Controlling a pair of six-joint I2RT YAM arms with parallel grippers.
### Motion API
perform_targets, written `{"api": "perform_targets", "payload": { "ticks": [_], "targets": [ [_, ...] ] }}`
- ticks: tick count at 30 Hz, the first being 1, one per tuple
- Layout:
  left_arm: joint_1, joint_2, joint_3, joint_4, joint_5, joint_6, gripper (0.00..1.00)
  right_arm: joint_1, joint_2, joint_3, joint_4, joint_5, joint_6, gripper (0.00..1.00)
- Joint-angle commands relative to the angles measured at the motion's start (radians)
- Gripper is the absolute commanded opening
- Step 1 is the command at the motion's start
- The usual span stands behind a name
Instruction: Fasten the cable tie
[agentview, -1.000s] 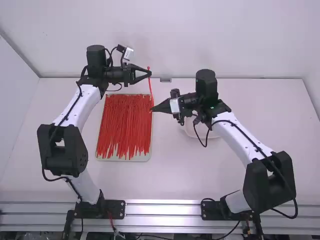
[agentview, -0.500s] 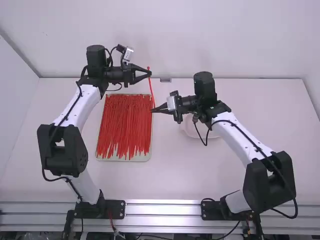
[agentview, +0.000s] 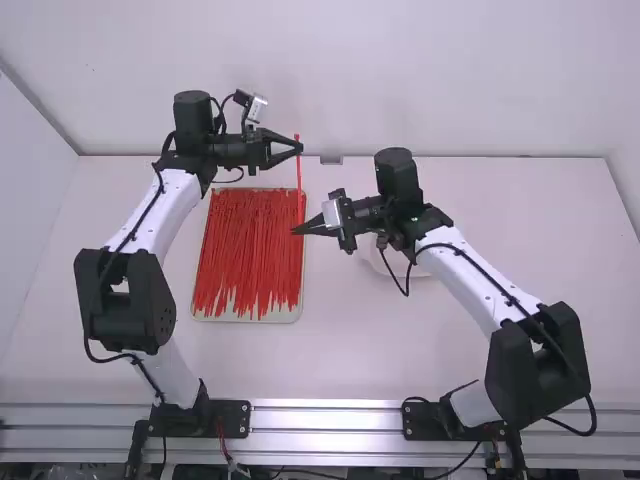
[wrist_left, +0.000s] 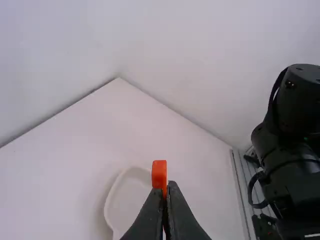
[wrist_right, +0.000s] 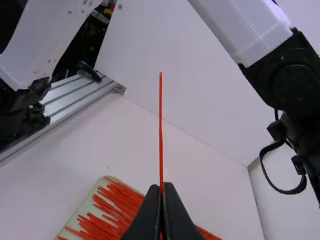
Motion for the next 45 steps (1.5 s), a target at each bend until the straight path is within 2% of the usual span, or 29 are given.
{"api": "perform_targets", "payload": {
  "ticks": [1, 6, 9, 12, 25, 33, 38, 45],
  "targets": [
    [0.004, -0.006, -0.005, -0.007, -0.050, 0.011, 0.02, 0.002, 0.006, 0.026, 0.007, -0.017, 0.043, 0.00],
    [0.000, -0.006, -0.005, -0.013, -0.049, 0.003, 0.02, -0.012, 0.006, 0.026, 0.116, 0.070, 0.355, 0.00],
    [-0.002, -0.006, -0.005, -0.009, -0.048, 0.016, 0.02, -0.025, 0.006, 0.026, 0.131, 0.155, 0.432, 0.00],
    [-0.002, -0.006, -0.005, -0.010, -0.049, 0.060, 0.02, -0.025, 0.006, 0.026, 0.139, 0.153, 0.433, 0.00],
    [-0.002, -0.006, -0.005, 0.056, -0.058, 0.063, 0.02, -0.081, 0.006, 0.026, 0.129, -0.154, 0.317, 0.00],
    [-0.017, -0.006, -0.005, 0.050, -0.061, 0.278, 0.02, -0.073, 0.008, 0.026, 0.104, -0.068, 0.409, 0.00],
    [-0.019, -0.006, -0.023, 0.054, -0.141, 0.349, 0.02, -0.054, 0.010, 0.026, 0.090, -0.003, 0.472, 0.00],
    [-0.019, -0.002, -0.135, 0.256, -0.182, 0.340, 0.03, -0.039, 0.010, 0.026, 0.148, 0.121, 0.729, 0.00]
  ]
}}
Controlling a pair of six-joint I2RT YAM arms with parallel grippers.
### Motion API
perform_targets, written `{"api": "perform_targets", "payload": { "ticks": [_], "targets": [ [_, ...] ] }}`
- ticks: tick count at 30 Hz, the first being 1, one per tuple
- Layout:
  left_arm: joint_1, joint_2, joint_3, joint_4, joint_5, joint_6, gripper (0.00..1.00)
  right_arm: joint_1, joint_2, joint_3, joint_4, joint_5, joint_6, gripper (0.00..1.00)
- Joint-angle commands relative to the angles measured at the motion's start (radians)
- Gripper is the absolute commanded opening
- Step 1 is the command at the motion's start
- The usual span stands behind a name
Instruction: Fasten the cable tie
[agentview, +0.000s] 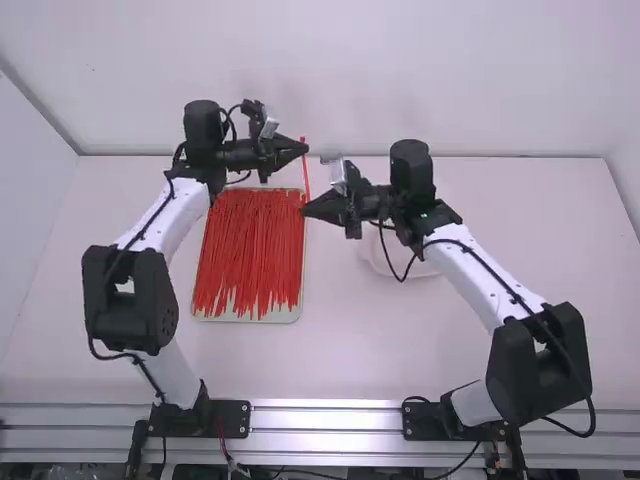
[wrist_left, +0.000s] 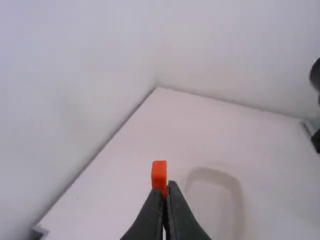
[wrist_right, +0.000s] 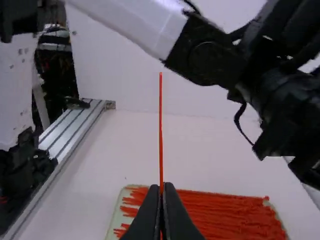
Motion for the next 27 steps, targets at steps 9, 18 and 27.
{"api": "perform_targets", "payload": {
  "ticks": [9, 18, 27],
  "targets": [
    [0.014, -0.002, -0.119, 0.277, -0.032, -0.063, 0.02, 0.034, 0.012, 0.024, 0.011, 0.145, 0.301, 0.00],
    [0.015, -0.002, -0.120, 0.352, 0.069, -0.061, 0.02, 0.006, 0.085, 0.024, 0.061, 0.103, 0.468, 0.00],
    [0.024, -0.002, -0.120, 0.353, 0.070, -0.055, 0.02, -0.024, 0.145, 0.024, 0.207, 0.002, 0.707, 0.00]
  ]
}}
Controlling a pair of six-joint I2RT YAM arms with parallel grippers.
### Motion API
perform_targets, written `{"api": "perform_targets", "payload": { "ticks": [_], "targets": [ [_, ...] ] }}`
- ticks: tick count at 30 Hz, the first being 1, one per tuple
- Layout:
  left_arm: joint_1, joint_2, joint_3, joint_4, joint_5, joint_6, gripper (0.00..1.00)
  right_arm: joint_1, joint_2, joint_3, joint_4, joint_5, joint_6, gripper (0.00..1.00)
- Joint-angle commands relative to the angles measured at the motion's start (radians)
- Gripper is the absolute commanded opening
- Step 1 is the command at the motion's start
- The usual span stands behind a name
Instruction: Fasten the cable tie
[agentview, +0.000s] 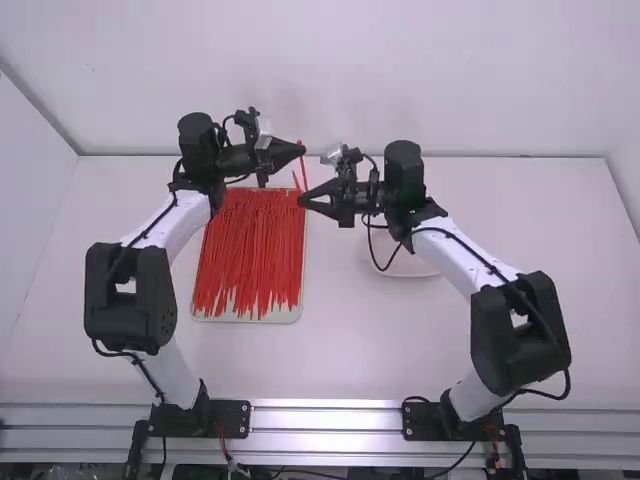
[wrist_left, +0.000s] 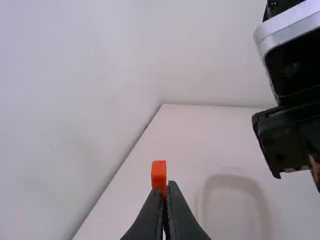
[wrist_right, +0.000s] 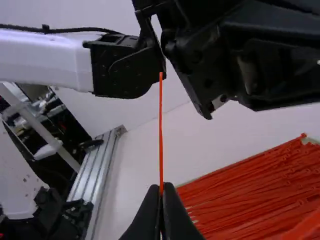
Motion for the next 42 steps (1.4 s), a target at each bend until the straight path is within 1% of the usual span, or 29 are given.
{"api": "perform_targets", "payload": {
  "ticks": [1, 3, 7, 10, 13, 15, 18, 22, 28, 34, 42],
  "targets": [
    [0.007, -0.002, -0.002, 0.006, 0.018, 0.020, 0.02, -0.011, 0.011, 0.024, 0.006, -0.034, 0.150, 0.00],
    [0.013, -0.002, -0.002, 0.006, 0.018, 0.058, 0.02, -0.014, 0.011, 0.024, 0.010, -0.034, 0.269, 0.00],
    [0.004, -0.002, -0.002, -0.003, 0.018, 0.176, 0.02, -0.013, 0.010, 0.024, 0.069, -0.061, 0.430, 0.00],
    [0.011, -0.002, -0.002, -0.005, 0.018, 0.215, 0.02, -0.016, 0.009, 0.024, 0.083, -0.079, 0.454, 0.00],
    [0.016, -0.002, -0.002, 0.001, 0.014, 0.215, 0.02, -0.033, 0.009, 0.024, 0.052, -0.079, 0.456, 0.00],
    [0.016, -0.002, -0.002, 0.012, 0.014, 0.226, 0.02, -0.053, 0.009, 0.024, 0.042, -0.076, 0.502, 0.00],
    [0.012, -0.002, -0.002, 0.010, 0.013, 0.285, 0.02, -0.060, 0.009, 0.024, 0.055, -0.075, 0.560, 0.00],
    [0.002, -0.002, -0.002, 0.024, 0.013, 0.296, 0.02, -0.058, 0.009, 0.024, 0.054, -0.056, 0.604, 0.00],
    [-0.014, -0.002, -0.002, 0.037, 0.018, 0.296, 0.02, -0.060, 0.009, 0.024, 0.054, -0.033, 0.611, 0.00],
    [-0.041, -0.002, -0.002, 0.029, 0.040, 0.341, 0.02, -0.058, 0.009, 0.024, 0.137, -0.038, 0.647, 0.00],
    [-0.041, -0.002, -0.002, 0.056, 0.041, 0.329, 0.02, -0.066, 0.009, 0.024, 0.148, -0.034, 0.661, 0.00]
  ]
}}
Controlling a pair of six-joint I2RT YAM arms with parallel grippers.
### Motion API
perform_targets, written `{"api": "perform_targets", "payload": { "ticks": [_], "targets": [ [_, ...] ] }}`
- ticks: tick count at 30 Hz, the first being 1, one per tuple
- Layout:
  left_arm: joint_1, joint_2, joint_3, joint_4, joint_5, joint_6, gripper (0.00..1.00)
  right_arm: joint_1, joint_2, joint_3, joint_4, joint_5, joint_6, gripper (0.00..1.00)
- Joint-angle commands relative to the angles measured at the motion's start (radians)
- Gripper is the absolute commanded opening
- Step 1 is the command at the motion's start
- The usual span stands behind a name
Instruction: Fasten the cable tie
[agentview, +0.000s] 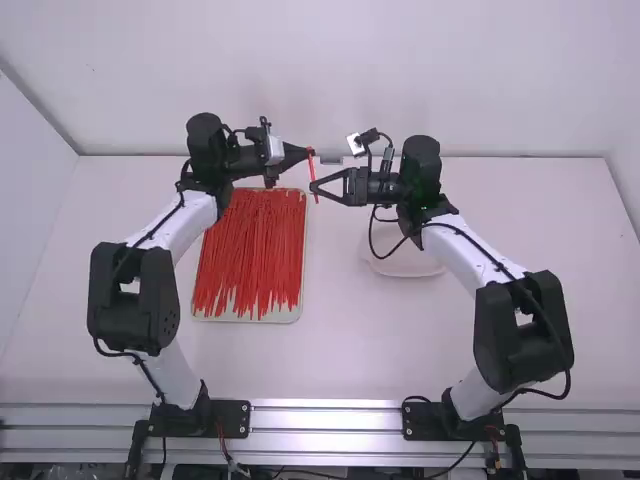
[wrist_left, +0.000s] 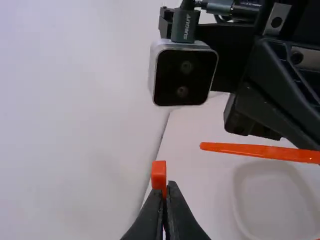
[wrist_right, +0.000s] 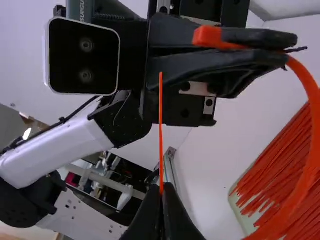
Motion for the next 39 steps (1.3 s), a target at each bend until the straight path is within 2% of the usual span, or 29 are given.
{"api": "perform_targets", "payload": {
  "ticks": [1, 16, 39],
  "targets": [
    [0.000, -0.002, -0.002, 0.023, 0.018, -0.005, 0.02, -0.003, 0.008, 0.024, 0.005, -0.010, 0.011, 0.00],
    [-0.003, -0.002, -0.002, 0.070, 0.072, -0.011, 0.02, -0.017, 0.008, 0.024, 0.006, 0.018, 0.011, 0.00],
    [-0.029, -0.002, -0.002, 0.113, 0.033, -0.040, 0.02, -0.006, 0.008, 0.024, 0.010, 0.024, 0.010, 0.00]
  ]
}}
